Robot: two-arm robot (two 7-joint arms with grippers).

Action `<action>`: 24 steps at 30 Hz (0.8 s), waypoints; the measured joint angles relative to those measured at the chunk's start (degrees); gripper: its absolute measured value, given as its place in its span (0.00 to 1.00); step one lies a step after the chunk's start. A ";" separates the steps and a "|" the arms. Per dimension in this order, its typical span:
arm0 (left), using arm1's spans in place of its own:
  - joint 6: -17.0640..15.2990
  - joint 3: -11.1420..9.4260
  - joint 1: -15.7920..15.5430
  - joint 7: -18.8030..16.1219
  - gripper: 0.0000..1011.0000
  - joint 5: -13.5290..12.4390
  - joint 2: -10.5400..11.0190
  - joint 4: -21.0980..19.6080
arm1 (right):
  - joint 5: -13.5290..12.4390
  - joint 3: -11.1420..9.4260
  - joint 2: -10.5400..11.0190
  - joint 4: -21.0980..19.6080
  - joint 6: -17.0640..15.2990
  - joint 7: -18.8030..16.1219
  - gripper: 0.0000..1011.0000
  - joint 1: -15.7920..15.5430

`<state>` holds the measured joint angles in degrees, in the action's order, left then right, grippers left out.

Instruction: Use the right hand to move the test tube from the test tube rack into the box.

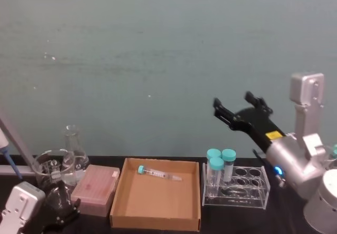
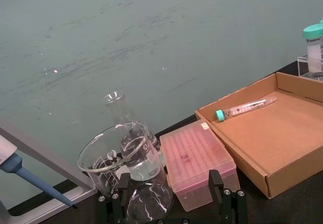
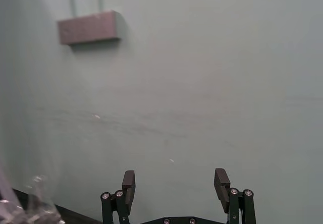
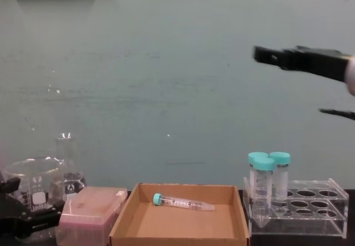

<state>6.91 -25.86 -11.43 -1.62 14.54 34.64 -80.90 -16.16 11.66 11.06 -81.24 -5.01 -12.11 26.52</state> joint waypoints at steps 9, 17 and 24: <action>0.00 0.00 0.00 0.00 0.99 0.00 0.00 0.00 | 2.72 -3.69 0.72 -2.93 -5.76 7.01 0.99 -5.27; 0.00 0.00 0.00 0.00 0.99 0.00 0.00 0.00 | 3.53 -4.09 0.57 -3.71 -9.74 6.88 0.99 -7.30; 0.00 0.00 0.00 0.00 0.99 0.00 0.00 0.00 | 5.49 -2.88 1.08 -3.72 -11.75 5.14 0.99 -8.03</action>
<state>6.91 -25.86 -11.43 -1.62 14.55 34.64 -80.90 -10.67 8.78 12.15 -84.96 -16.76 -6.97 18.49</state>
